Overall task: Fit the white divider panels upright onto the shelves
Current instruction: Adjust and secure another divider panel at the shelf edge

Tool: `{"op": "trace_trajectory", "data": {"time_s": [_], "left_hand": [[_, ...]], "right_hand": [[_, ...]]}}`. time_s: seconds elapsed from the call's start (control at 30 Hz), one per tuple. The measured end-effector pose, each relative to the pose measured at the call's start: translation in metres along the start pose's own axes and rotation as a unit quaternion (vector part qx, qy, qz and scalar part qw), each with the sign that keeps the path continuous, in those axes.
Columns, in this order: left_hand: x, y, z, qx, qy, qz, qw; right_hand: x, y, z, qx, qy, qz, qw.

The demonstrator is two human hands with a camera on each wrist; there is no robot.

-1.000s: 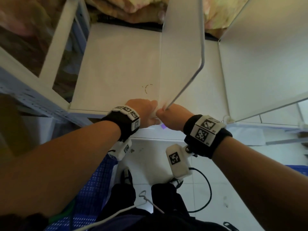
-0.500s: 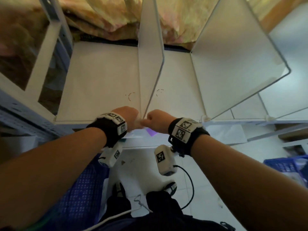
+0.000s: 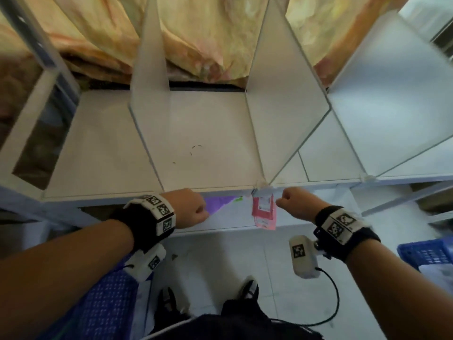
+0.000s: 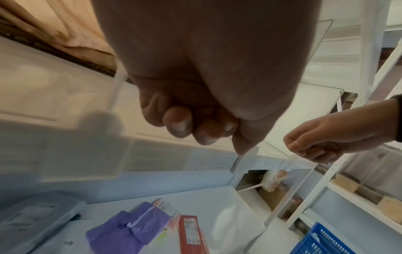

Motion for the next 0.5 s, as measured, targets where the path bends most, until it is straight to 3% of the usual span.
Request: {"op": "trace_trajectory", "data": {"time_s": [0.13,0.27,0.5], "left_hand": [[0.05,0.032,0.036,-0.068,0.015,0.045,0.997],[0.092,0.049,0.05,-0.114,0.068,0.069,0.989],[0.107,0.034,0.056,-0.135,0.138,0.077,0.978]], "right_hand": [[0.03,0.039,0.016,-0.012,0.051,0.028,0.998],[0.055,0.062,0.022,-0.023,0.12,-0.013,0.992],[0.077,0.053,0.021,-0.062,0.186,-0.072,0.978]]}}
Point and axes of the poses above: each hand's wrist, its own x-axis towards the middle knuckle, its own y-axis out of the back of the hand, z = x × y, the point moved 8 cm from there along x, towards the middle knuckle, and after that the axes turned 7 degrees about x, right-handed, at the moved point
